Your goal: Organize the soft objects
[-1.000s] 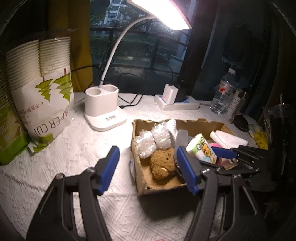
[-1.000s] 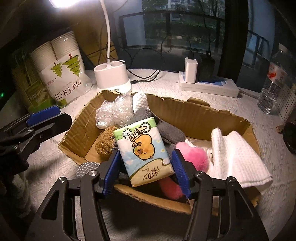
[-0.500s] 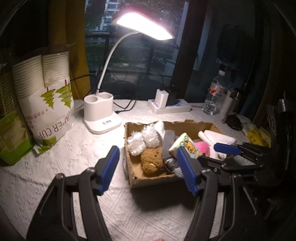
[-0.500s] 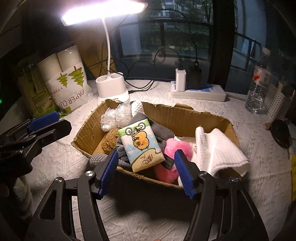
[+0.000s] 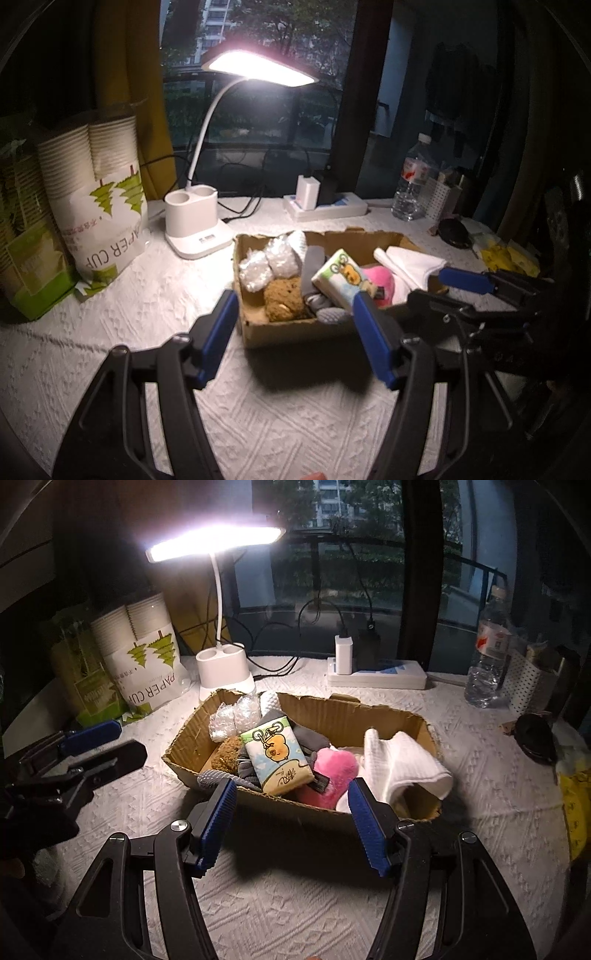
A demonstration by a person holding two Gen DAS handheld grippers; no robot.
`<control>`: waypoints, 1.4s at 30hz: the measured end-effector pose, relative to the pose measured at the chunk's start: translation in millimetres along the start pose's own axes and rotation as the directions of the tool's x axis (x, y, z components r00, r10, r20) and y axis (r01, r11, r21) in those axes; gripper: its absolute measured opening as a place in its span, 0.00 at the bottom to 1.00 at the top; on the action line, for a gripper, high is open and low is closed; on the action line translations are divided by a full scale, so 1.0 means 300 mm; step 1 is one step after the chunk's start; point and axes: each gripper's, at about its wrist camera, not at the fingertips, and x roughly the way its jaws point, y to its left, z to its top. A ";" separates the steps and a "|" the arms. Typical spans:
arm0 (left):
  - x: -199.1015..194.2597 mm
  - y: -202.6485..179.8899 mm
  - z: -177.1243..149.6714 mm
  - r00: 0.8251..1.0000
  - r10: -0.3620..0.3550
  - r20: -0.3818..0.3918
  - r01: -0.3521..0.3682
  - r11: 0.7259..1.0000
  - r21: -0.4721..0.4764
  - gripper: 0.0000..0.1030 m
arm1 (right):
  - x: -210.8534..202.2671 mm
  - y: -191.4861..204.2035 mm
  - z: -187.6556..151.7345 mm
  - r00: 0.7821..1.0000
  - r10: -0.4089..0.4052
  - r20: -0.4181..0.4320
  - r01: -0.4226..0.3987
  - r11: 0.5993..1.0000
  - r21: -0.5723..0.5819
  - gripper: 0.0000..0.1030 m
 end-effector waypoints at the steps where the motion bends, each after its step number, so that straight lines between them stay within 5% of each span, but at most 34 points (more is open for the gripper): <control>1: -0.005 -0.005 -0.001 1.000 0.002 -0.001 -0.002 1.000 0.002 0.64 | -0.011 -0.002 -0.003 1.000 -0.002 0.005 0.002 1.000 0.001 0.64; 21: -0.169 -0.119 -0.038 0.999 0.028 0.036 -0.030 0.999 0.045 0.65 | -0.271 -0.004 -0.069 0.990 -0.052 0.128 0.050 0.999 0.015 0.66; 24: -0.199 -0.133 -0.039 0.998 0.028 0.050 -0.031 0.998 0.050 0.76 | -0.314 -0.004 -0.076 0.987 -0.058 0.152 0.056 0.998 0.020 0.69; 26: -0.224 -0.142 -0.039 0.998 0.026 0.063 -0.029 0.998 0.052 0.84 | -0.344 -0.002 -0.080 0.984 -0.063 0.167 0.060 0.998 0.020 0.70; 42: -0.453 -0.230 0.036 0.972 0.031 0.231 -0.060 0.991 0.118 0.86 | -0.588 0.034 -0.075 0.946 -0.109 0.307 0.108 0.994 0.020 0.79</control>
